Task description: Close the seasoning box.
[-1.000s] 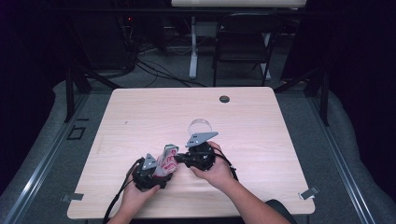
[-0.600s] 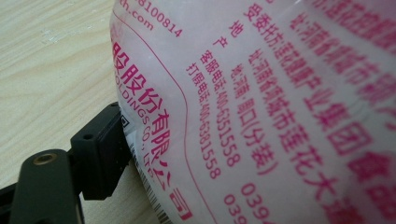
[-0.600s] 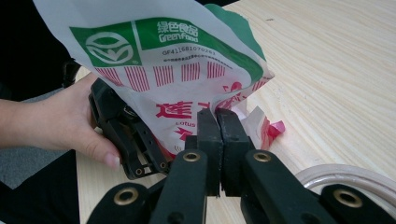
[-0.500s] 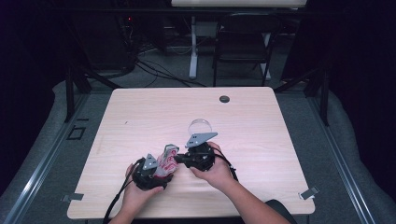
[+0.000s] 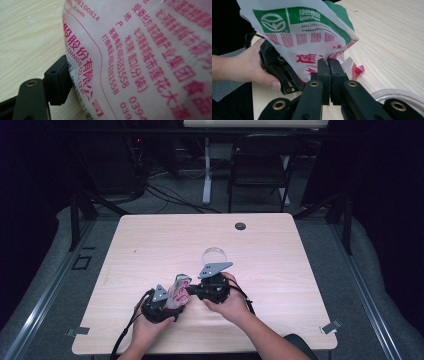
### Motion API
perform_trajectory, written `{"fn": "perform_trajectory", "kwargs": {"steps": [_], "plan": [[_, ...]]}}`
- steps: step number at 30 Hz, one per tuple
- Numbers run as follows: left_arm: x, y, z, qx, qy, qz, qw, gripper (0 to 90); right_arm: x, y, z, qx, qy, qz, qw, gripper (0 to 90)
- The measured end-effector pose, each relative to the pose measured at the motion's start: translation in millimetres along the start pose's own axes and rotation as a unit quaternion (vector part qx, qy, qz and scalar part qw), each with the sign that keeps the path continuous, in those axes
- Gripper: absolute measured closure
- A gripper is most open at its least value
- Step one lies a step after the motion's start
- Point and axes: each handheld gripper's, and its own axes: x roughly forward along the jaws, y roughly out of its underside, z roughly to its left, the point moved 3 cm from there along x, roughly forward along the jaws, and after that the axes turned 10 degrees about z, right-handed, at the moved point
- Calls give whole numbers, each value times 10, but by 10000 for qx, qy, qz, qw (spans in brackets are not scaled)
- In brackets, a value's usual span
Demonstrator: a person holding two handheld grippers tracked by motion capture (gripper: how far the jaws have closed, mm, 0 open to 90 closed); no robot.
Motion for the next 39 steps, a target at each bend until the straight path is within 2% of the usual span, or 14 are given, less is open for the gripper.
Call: {"fn": "perform_trajectory", "kwargs": {"steps": [8,11,14,25,31,39], "plan": [[-7,-1,0,-99,-50,-49,9999,327,-6,0,-7,8,16,-18,10000,886],[-11,1,-5,-83,-26,-79,9999,361,-10,1,-9,14,28,-23,10000,885],[-17,2,-17,-26,-117,-134,9998,431,-10,0,-5,15,25,-41,10000,885],[-32,9,-22,-3,-225,-198,9996,505,-11,-2,-1,3,22,-51,10000,886],[-44,9,-9,-62,-159,-257,9995,537,-22,-4,-8,15,21,-68,10000,885],[-73,-10,-12,-8,-145,-234,9996,574,-37,-8,-14,18,2,-108,9999,880]]}}
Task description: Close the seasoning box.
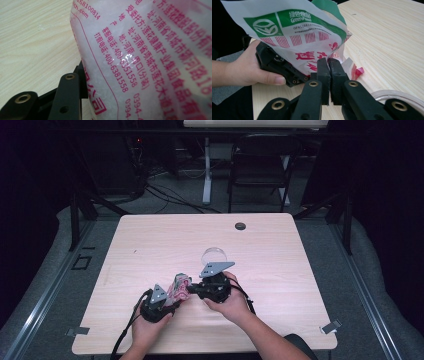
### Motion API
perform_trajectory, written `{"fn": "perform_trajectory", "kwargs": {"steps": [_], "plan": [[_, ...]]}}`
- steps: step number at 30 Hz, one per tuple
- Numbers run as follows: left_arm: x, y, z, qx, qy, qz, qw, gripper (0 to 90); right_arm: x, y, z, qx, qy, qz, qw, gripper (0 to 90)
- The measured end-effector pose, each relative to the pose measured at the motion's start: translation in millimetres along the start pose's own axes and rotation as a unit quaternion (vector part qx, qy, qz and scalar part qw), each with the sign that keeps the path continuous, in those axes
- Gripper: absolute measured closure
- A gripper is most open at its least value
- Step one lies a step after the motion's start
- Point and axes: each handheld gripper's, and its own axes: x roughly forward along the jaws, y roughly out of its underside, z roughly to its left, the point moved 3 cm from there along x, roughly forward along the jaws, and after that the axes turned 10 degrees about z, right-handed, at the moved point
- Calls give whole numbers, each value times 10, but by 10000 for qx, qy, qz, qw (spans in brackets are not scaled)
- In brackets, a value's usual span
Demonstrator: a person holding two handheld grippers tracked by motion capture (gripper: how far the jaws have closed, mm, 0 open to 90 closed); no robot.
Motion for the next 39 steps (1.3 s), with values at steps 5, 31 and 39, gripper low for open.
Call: {"fn": "perform_trajectory", "kwargs": {"steps": [5,31,39], "plan": [[-16,-12,-8,48,40,22,10000,583,-9,-4,-2,50,-6,-67,10000,874],[-163,-64,63,111,-197,-73,9997,603,-81,-74,63,-62,-66,-342,9994,664],[-215,-51,166,6,-350,-114,9993,604,-117,-99,45,-129,118,-498,9986,560]]}}
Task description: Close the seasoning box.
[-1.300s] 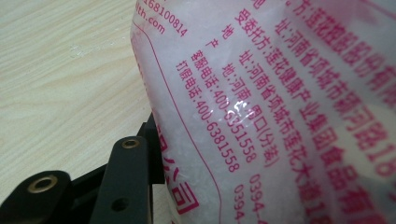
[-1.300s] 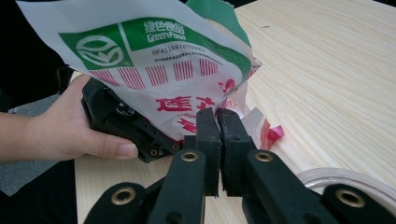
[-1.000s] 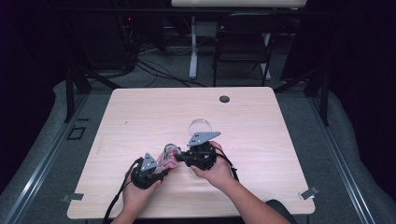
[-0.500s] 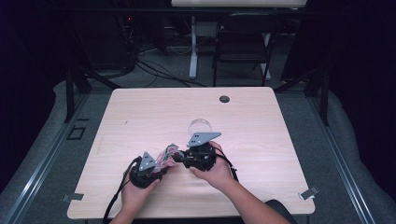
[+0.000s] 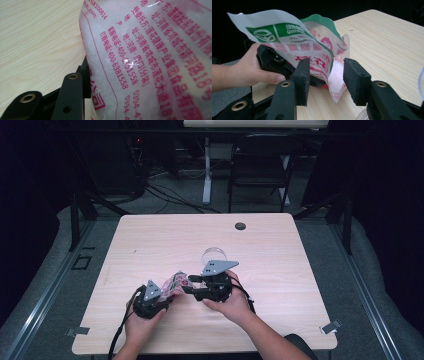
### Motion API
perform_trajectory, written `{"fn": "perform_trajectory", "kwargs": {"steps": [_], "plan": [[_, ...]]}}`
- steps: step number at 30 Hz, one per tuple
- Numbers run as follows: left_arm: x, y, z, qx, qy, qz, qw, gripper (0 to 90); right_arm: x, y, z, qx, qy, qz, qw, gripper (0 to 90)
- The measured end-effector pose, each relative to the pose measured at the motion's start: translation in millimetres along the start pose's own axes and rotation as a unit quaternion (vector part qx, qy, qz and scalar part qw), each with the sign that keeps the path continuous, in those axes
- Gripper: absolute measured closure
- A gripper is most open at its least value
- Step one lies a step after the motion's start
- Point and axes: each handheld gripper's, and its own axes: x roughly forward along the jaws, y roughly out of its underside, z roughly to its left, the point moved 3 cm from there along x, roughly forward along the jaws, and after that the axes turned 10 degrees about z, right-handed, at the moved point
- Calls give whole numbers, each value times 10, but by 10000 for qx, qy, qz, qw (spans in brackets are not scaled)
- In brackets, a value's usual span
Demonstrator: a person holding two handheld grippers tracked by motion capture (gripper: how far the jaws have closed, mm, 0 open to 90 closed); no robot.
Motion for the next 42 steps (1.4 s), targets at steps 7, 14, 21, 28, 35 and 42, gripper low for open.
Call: {"fn": "perform_trajectory", "kwargs": {"steps": [7,14,21,28,35,42], "plan": [[-74,-8,114,-218,-35,-159,9996,605,-43,-13,-24,-43,127,-26,9999,504],[-132,-26,248,-430,-94,-293,9986,605,-123,-6,-35,-133,259,4,9996,509],[-171,-71,340,-592,-138,-457,9971,605,-186,34,-72,-185,544,56,9983,530],[-199,-136,415,-712,-107,-599,9956,605,-337,-72,-77,-234,555,45,9982,508],[-200,-195,453,-720,-168,-655,9951,605,-422,-265,-239,193,587,-97,9980,524],[-200,-199,472,-722,-219,-633,9951,605,-531,-451,-418,379,515,-358,9973,623]]}}
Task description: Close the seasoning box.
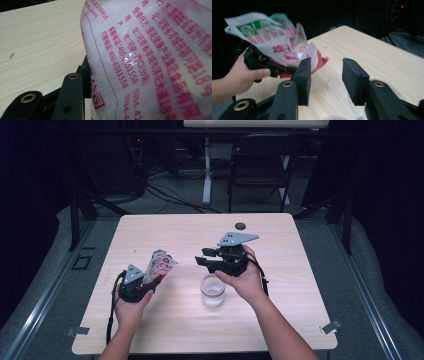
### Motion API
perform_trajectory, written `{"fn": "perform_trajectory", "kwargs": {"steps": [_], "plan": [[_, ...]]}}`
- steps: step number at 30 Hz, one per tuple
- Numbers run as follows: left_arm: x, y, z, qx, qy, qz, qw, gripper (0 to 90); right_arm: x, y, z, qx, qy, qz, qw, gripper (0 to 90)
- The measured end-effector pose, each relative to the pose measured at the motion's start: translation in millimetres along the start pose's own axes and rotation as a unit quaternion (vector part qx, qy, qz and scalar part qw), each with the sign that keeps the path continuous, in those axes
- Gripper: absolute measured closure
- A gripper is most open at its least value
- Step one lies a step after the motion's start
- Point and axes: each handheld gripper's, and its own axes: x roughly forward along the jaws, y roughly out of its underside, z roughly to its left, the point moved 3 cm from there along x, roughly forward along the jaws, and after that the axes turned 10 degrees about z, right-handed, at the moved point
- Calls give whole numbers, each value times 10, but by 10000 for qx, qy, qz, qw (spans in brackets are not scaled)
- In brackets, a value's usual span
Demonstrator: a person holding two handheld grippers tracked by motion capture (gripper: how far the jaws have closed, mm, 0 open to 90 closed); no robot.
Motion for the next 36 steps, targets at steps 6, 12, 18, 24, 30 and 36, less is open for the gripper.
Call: {"fn": "perform_trajectory", "kwargs": {"steps": [6,12,18,24,30,36], "plan": [[9,-8,-50,177,-133,125,9997,605,-58,-42,2,-435,22,88,9990,604],[-41,-69,-156,439,-296,94,9986,605,-123,29,59,-606,-90,201,9979,626],[-94,-142,-226,753,-471,132,9960,606,-160,85,137,-859,-102,313,9958,626],[-113,-247,-239,962,-654,202,9930,606,-153,73,234,-1071,-195,282,9937,623],[-69,-376,-302,1332,-842,306,9870,606,-172,75,242,-1085,-163,251,9936,613],[16,-481,-395,1748,-887,387,9798,606,-176,81,241,-1107,-73,220,9936,603]]}}
